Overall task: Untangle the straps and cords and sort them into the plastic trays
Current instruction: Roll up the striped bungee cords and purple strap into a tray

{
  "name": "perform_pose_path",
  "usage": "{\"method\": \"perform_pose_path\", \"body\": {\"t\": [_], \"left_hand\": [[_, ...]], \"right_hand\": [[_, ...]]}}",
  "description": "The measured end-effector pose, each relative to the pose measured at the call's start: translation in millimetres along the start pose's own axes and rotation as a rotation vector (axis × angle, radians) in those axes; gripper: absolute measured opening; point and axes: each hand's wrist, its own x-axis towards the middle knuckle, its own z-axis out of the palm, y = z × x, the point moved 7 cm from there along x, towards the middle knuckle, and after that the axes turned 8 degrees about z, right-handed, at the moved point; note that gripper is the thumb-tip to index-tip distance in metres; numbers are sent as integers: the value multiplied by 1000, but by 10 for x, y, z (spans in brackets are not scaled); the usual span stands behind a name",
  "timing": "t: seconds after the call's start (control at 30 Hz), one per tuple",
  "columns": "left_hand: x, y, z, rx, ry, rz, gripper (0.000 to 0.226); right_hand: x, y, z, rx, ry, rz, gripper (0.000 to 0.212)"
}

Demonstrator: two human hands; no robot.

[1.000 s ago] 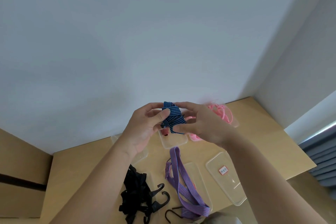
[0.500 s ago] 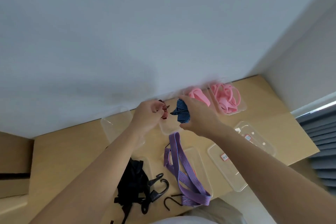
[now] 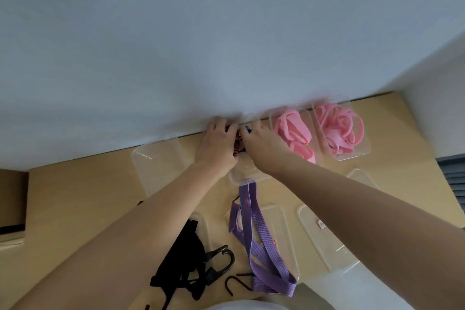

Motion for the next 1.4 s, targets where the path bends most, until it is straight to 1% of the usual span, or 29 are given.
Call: {"method": "perform_pose_path", "body": {"t": [0.07,0.13,0.23,0.3,0.4,0.47,0.57,0.63,0.73,0.9,0.97,1.07,1.2,1.3,1.4], "left_hand": [[2,-21,5,-25,27,7,65],[-5,-26,10,-36,32,14,69],[8,-23,10,-24,10,12,77],[21,-20,17,-14,-18,-7,80],[28,-8,27,-23,-39,-38,84],[27,5,18,-35,-44,-71,85],[10,38,-12,-66,-33,-146,83],[-15,70,-17,-81,-17,-184,86],[-69,93,14,-69,5,-215,91],[-172,201,-6,11,13,-222,93],[-227,262,-44,31,30,-246,90],[-322,346,-97,11,48,-271,80],[-501,413,-161,-27,60,-270,68],[-675,429,-168,-52,-30,-281,72],[-899,433,-177,-92,-102,-316,68]], "right_hand": [[33,10,11,-14,3,9,55],[61,43,-4,-41,43,7,59],[110,71,41,-60,51,-46,78],[117,80,85,-15,12,-65,84],[116,91,91,54,-5,-57,84],[133,77,87,74,-3,-60,81],[157,58,87,92,-16,-63,79],[175,59,90,101,-17,-67,80],[183,67,116,127,-4,-94,72],[115,158,25,174,64,-196,42],[57,220,-85,202,92,-224,32],[-3,300,-177,245,124,-241,30],[-116,305,-228,221,188,-299,23],[-195,280,-214,237,223,-327,20],[-311,221,-155,245,249,-338,20]]}}
